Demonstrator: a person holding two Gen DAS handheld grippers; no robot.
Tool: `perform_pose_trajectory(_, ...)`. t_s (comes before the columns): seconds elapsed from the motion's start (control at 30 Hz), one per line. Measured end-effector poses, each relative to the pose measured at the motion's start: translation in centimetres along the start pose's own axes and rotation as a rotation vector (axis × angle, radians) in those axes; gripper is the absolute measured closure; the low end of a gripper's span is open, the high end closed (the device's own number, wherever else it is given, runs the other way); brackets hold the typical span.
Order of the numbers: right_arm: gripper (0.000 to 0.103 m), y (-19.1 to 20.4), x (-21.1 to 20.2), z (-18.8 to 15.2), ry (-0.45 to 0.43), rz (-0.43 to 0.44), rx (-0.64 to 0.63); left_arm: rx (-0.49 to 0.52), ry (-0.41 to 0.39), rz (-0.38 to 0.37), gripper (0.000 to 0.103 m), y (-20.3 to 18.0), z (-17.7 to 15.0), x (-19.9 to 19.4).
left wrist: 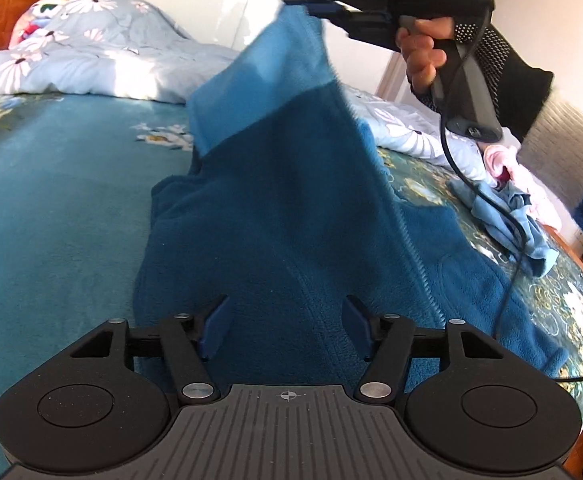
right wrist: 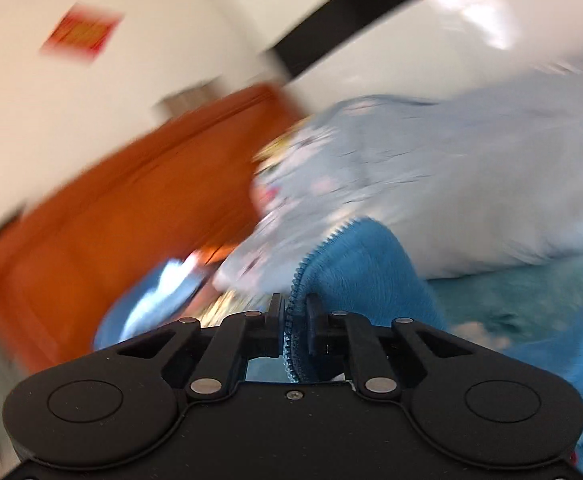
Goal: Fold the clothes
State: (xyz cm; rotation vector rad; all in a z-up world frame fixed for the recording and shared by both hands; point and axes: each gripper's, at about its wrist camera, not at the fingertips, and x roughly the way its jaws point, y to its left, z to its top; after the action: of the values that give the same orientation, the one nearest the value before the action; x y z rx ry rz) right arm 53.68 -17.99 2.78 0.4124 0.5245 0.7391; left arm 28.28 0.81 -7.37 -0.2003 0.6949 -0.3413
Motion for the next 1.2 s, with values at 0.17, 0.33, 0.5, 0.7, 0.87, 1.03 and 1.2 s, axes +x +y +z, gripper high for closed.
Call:
perform_pose_trajectory(0.17, 0.089, -1.1, 0.2, -4.2, 0.166, -0.075, -0.032, 0.006, 0.006, -0.001, 0.043, -0.1, 0.0, 0.1)
perform_pose_trajectory(0.33, 0.074, -3.3, -2.2, -7.4, 0.216, -0.081, 0.0, 0.012, 0.011, -0.002, 0.04, -0.2, 0.0, 0.3)
perform_pose_trajectory(0.5, 0.068, -5.9, -6.4, -8.4, 0.099, -0.052, 0.102, 0.022, 0.013, 0.001, 0.04, -0.4, 0.0, 0.6)
perform_pose_trajectory(0.7, 0.066, -11.0, -5.1, -7.1, -0.014, -0.217, 0.331, 0.033, 0.015, 0.006, 0.033, -0.6, 0.0, 0.9)
perform_pose_trajectory(0.87, 0.067, -12.9, -1.9, -6.8, 0.019, -0.42, 0.36, 0.039, 0.016, 0.006, 0.033, -0.7, 0.0, 0.9)
perform_pose_trajectory(1.03, 0.066, -13.8, -0.7, -7.2, 0.012, -0.336, 0.392, 0.048, 0.014, 0.006, 0.031, -0.9, -0.1, 1.1)
perform_pose_trajectory(1.2, 0.094, -13.3, 2.5, -6.4, 0.144, -0.336, 0.349, 0.046, 0.014, -0.002, 0.03, -0.9, 0.0, 1.2)
